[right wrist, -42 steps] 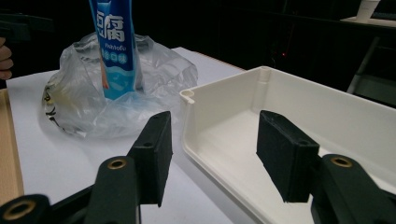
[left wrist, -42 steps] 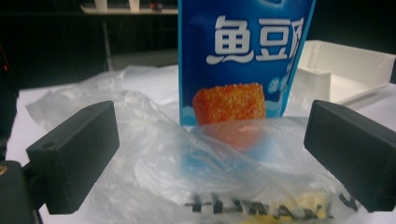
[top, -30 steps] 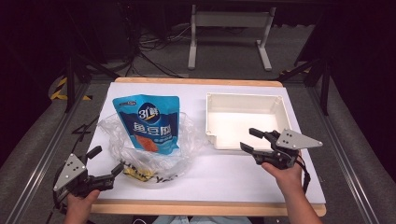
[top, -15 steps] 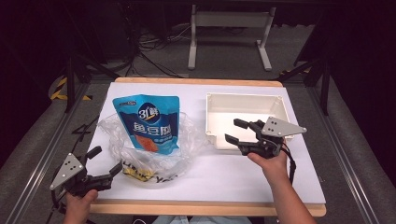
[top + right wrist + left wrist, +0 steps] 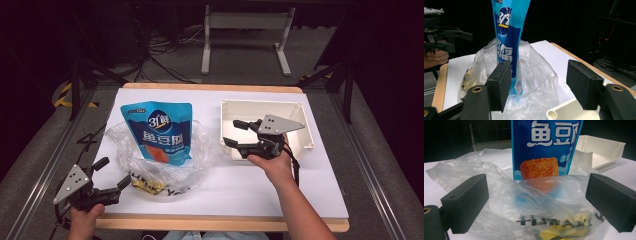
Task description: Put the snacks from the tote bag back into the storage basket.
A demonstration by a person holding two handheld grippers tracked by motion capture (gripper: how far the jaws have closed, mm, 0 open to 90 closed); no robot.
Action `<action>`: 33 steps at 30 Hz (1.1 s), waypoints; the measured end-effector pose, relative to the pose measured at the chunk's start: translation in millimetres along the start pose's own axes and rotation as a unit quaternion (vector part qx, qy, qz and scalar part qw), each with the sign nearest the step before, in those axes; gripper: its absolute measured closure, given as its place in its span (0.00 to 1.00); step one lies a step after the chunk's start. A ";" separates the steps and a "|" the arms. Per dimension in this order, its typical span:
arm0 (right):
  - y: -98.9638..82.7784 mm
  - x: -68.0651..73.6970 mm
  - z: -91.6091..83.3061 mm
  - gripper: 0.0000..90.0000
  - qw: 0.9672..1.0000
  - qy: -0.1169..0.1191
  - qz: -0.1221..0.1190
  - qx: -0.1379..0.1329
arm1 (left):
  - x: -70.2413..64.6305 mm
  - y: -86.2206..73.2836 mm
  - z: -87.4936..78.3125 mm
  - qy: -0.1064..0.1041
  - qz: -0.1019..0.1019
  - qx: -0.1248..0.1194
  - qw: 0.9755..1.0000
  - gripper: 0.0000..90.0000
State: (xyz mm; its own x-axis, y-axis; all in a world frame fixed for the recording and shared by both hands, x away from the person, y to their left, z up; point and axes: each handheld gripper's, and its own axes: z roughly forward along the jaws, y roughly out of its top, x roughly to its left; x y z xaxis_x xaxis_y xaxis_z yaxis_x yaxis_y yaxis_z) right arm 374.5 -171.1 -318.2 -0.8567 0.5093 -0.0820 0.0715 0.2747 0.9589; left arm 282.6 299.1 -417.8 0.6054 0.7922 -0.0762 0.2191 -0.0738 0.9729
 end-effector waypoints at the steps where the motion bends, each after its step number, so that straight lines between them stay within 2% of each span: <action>1: 1.0 0.1 3.7 0.42 1.000 0.004 0.000 0.002 | 0.1 -0.1 -0.6 -0.001 0.000 0.001 1.000 0.06; 7: 4.8 1.1 27.3 0.40 1.000 0.023 -0.005 0.012 | -1.0 -1.0 -3.2 -0.002 0.005 0.003 1.000 0.06; 8: 4.8 1.1 27.3 0.40 1.000 0.023 -0.005 0.012 | -1.5 -1.9 -3.6 0.000 0.003 -0.001 1.000 0.06; 9: 5.8 0.5 31.5 0.40 1.000 0.027 -0.003 0.010 | -1.3 -1.9 -5.7 0.002 0.004 0.005 1.000 0.06; 16: 11.0 2.4 60.8 0.39 0.999 0.044 -0.002 0.014 | -1.4 -5.2 -15.2 0.012 -0.003 0.000 1.000 0.06; 24: 13.7 5.4 84.0 0.38 0.998 0.062 -0.003 0.011 | -1.1 -6.3 -19.9 0.017 -0.005 0.001 1.000 0.06; 33: 17.5 9.9 101.9 0.38 0.997 0.072 -0.008 0.010 | 0.7 -6.2 -18.5 0.014 -0.009 -0.002 1.000 0.06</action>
State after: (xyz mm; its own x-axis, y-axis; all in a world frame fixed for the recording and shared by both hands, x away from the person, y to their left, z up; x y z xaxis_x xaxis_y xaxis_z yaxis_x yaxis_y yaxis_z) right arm 419.3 -78.1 -330.0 -0.9222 0.3827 -0.0556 0.0661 0.2978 0.9523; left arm 267.5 311.3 -419.9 0.5798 0.8099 -0.0884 0.2263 -0.0559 0.9724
